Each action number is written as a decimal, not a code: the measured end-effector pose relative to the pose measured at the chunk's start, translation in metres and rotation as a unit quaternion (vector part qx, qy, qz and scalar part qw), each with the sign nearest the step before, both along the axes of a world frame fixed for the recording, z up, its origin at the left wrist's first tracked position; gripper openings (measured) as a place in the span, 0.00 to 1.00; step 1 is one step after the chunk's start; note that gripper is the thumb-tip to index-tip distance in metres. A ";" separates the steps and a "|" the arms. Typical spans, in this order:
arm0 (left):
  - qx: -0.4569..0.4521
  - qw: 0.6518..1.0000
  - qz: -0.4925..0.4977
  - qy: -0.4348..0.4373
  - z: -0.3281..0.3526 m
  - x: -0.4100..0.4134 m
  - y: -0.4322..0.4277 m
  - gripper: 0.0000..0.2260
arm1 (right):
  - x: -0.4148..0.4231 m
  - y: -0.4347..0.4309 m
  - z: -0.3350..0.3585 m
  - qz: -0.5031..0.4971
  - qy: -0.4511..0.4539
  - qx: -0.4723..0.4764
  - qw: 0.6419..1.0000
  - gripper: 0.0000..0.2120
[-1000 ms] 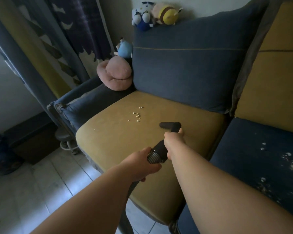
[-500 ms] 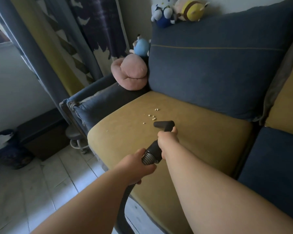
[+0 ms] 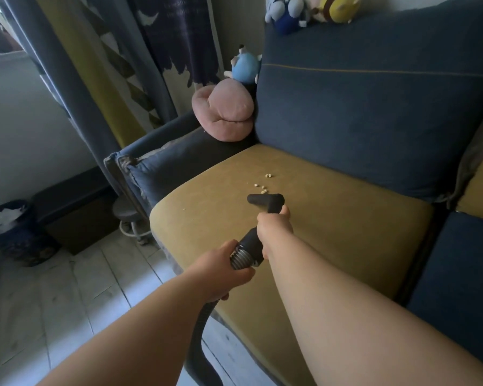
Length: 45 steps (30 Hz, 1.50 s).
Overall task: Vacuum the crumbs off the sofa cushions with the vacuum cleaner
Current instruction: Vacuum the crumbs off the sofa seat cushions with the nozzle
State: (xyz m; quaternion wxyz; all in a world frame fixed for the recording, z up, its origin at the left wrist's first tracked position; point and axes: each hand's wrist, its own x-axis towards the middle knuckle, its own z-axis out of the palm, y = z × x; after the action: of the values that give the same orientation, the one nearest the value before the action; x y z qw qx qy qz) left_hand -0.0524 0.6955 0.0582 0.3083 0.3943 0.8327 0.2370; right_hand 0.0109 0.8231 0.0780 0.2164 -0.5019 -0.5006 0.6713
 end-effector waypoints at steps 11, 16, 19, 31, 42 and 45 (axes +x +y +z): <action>0.026 0.998 -0.058 -0.016 0.001 0.028 0.034 0.15 | 0.036 0.034 0.002 -0.047 0.008 0.009 0.999 0.30; 0.015 1.000 -0.027 0.001 -0.001 0.019 0.033 0.14 | 0.020 0.034 -0.001 -0.033 0.012 0.002 0.999 0.31; 0.012 1.000 -0.010 0.006 -0.001 0.009 0.029 0.15 | 0.008 0.031 -0.004 -0.017 0.013 0.003 1.000 0.32; 0.018 0.999 -0.034 -0.007 -0.005 0.011 0.058 0.16 | 0.011 0.059 -0.008 -0.043 0.004 0.013 0.999 0.30; 0.009 0.999 0.035 0.019 -0.009 -0.023 0.059 0.15 | -0.036 0.061 -0.008 0.027 0.018 0.007 0.999 0.32; 0.010 0.999 0.050 0.020 -0.010 -0.034 0.061 0.15 | -0.052 0.062 -0.007 0.034 0.012 0.013 0.999 0.32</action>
State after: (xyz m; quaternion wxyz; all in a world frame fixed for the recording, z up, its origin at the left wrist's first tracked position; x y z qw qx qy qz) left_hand -0.0863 0.7564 0.0484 0.2756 0.3599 0.8549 0.2523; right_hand -0.0407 0.8849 0.0705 0.2060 -0.4736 -0.5233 0.6778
